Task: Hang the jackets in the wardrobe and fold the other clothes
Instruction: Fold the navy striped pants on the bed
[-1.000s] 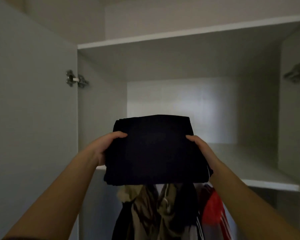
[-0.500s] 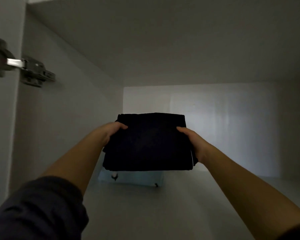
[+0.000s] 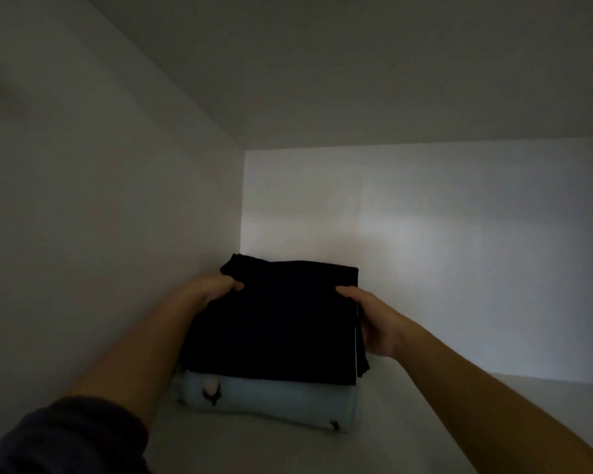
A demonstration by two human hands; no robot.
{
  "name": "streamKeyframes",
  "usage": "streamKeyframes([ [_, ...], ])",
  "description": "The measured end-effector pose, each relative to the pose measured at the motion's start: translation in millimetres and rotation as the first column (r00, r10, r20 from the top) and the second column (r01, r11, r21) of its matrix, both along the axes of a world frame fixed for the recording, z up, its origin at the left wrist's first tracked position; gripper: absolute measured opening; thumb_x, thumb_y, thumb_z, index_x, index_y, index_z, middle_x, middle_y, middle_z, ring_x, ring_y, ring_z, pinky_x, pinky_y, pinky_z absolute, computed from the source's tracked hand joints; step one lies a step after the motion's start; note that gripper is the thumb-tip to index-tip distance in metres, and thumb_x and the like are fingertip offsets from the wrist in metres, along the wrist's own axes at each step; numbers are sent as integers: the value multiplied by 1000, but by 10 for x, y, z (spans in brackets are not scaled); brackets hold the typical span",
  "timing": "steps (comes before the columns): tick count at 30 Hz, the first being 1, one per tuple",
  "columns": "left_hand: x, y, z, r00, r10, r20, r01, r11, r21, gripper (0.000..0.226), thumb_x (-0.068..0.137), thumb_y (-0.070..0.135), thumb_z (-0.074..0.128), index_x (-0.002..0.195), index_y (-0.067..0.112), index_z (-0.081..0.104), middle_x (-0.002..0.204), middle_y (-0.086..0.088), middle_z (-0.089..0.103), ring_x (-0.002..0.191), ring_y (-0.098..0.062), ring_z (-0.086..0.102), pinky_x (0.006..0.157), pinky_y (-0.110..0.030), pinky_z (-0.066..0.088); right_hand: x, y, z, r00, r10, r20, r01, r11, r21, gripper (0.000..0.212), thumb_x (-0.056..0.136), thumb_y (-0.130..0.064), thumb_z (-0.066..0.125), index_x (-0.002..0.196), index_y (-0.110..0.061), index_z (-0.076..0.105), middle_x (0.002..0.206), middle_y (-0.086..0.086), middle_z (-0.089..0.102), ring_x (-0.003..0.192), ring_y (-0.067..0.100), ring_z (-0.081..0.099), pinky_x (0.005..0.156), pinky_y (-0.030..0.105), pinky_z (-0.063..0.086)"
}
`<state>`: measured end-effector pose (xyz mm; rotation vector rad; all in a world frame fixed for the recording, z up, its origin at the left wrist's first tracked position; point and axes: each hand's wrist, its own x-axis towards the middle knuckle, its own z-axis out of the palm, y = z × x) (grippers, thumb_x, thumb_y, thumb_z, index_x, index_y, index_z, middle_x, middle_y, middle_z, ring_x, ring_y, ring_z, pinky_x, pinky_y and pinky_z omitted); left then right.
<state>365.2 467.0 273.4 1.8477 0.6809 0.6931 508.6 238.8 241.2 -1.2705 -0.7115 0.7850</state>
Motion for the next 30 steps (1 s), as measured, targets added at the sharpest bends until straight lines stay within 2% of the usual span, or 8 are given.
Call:
streamKeyframes([
  [8, 209, 373, -77, 997, -73, 16, 75, 984, -159, 11, 90, 6, 53, 96, 4, 62, 85, -16, 67, 68, -25, 62, 63, -29, 52, 197, 328, -169, 999, -44, -19, 45, 996, 78, 37, 89, -38, 59, 110, -8, 64, 91, 13, 73, 74, 23, 71, 56, 25, 55],
  [14, 361, 458, -234, 943, -16, -332, 32, 999, 42, 14, 86, 2, 56, 75, 0, 65, 75, -13, 62, 58, -22, 56, 48, -22, 46, 300, 414, -275, 991, -129, 40, 131, 989, -68, 25, 89, -23, 58, 107, -5, 58, 83, 15, 66, 66, 23, 64, 49, 24, 54],
  [16, 384, 483, -219, 950, -9, -311, 37, 996, 84, 11, 85, 2, 59, 92, -2, 67, 91, -16, 66, 73, -26, 62, 57, -23, 50, 314, 461, -221, 980, -182, 75, 186, 981, -53, 29, 88, -15, 58, 114, -4, 56, 87, 16, 65, 66, 23, 64, 48, 24, 53],
  [19, 449, 559, -156, 976, 97, -196, -26, 942, 335, 59, 82, 4, 66, 137, 0, 43, 136, -16, 49, 118, -30, 51, 92, -29, 42, 381, 545, -146, 950, -282, 137, 284, 959, 3, 53, 86, -9, 59, 135, -7, 40, 115, 22, 59, 86, 30, 63, 55, 29, 53],
  [24, 485, 481, -238, 949, 112, -295, 71, 834, 547, 54, 89, 9, 61, 139, 4, 40, 140, -16, 45, 125, -28, 46, 94, -24, 36, 390, 623, -157, 936, -284, 208, 300, 953, -51, 58, 86, -6, 56, 139, -4, 32, 120, 21, 54, 89, 29, 60, 60, 29, 51],
  [26, 507, 443, -244, 886, 209, -413, 137, 735, 664, 46, 93, 18, 56, 135, 5, 44, 138, -19, 47, 123, -29, 48, 94, -26, 39, 428, 646, -114, 838, -305, 453, 382, 920, -88, 65, 86, -12, 59, 142, -7, 28, 129, 19, 47, 105, 32, 56, 81, 35, 53],
  [28, 541, 406, -105, 889, 326, -323, 88, 570, 817, 60, 93, 31, 54, 145, 12, 32, 150, -18, 29, 136, -31, 33, 110, -35, 31, 507, 633, 38, 494, -266, 828, 534, 844, -48, 76, 86, -29, 59, 148, -15, 18, 150, 15, 26, 133, 34, 35, 107, 46, 37],
  [30, 620, 317, -13, 949, 242, -201, 62, 481, 874, 64, 96, 39, 47, 150, 21, 19, 158, -10, 11, 145, -28, 12, 118, -41, 15, 532, 645, 135, 196, -233, 953, 563, 822, 85, 82, 90, -43, 52, 152, -21, 4, 160, 5, 2, 146, 27, 7, 117, 52, 14],
])
